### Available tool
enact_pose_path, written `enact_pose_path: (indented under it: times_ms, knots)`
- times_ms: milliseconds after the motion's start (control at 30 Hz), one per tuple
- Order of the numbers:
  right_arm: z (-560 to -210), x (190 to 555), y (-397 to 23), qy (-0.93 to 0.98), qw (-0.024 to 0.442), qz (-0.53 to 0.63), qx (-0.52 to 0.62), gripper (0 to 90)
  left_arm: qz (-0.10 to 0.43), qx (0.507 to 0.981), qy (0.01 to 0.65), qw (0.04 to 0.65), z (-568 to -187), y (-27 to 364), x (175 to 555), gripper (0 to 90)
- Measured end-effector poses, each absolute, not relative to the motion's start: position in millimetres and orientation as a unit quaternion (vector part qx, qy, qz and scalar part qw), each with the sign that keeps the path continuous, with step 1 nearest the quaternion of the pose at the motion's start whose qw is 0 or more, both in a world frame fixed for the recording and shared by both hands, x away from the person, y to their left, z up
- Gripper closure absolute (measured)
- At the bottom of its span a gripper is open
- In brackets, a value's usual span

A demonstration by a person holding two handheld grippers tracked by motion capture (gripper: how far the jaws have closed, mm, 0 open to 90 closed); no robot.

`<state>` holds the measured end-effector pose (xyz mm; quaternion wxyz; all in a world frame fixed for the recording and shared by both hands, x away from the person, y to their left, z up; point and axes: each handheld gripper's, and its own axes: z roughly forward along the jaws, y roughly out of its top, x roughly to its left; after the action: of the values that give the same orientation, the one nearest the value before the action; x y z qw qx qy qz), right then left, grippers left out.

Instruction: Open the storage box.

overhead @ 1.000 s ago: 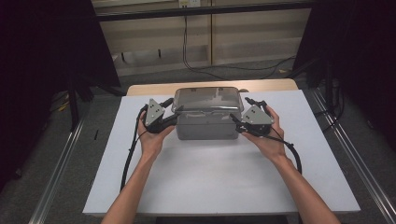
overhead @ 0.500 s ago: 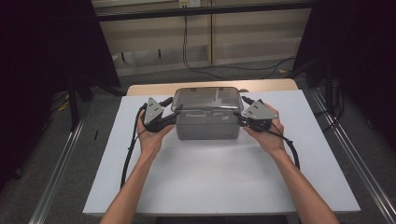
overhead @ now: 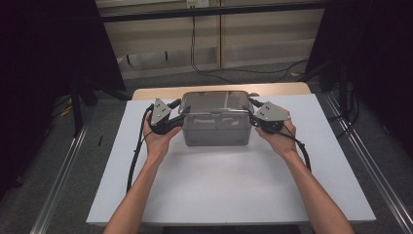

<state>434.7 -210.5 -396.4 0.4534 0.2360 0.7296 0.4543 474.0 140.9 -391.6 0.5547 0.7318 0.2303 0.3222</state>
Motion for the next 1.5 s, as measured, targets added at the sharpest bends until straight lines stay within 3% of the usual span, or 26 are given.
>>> enact_pose_path:
  times_ms: [533,1500]
  knots:
    - [-383.5,445.7,-207.4,0.728,0.445,0.469,0.227,67.8,0.314,0.728,0.229,0.565,-381.8,140.2,487.0,52.9]
    - [-373.7,464.3,-215.7,0.711,0.413,0.508,0.257,66.3,0.304,0.744,0.226,0.550,-371.8,140.7,513.4,62.3]
